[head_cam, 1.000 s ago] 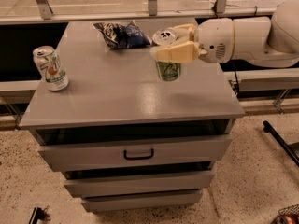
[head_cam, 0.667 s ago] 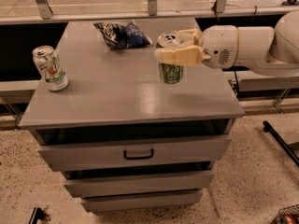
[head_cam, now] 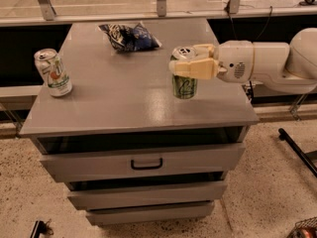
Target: Place green can upright
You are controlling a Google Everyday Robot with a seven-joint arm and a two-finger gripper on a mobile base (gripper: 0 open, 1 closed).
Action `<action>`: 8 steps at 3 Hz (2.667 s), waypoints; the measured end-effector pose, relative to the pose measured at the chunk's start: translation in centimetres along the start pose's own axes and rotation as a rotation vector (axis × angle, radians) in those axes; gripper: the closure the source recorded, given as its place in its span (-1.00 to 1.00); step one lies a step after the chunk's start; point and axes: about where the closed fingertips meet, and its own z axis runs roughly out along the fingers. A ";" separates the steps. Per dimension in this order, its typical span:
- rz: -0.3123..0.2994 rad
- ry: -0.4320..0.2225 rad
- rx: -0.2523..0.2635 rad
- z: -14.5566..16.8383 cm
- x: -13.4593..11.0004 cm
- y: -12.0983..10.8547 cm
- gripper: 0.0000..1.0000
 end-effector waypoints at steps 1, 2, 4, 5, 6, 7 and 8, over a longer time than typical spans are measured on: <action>0.031 -0.009 -0.013 -0.2 1.3 0.0 0.19; 0.044 -0.017 -0.022 -0.3 2.5 0.0 -0.27; 0.060 -0.029 -0.019 -0.9 4.9 -0.2 -1.00; 0.060 -0.029 -0.019 -0.9 4.9 -0.2 -1.00; 0.022 0.047 -0.001 -2.0 4.2 -0.5 -1.00; -0.027 0.147 0.017 -4.4 2.4 -0.4 -1.00; -0.034 0.159 0.020 -4.9 2.3 -0.4 -1.00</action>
Offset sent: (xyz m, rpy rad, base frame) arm -0.0062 -0.0145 -0.0461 0.0435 0.0471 0.0180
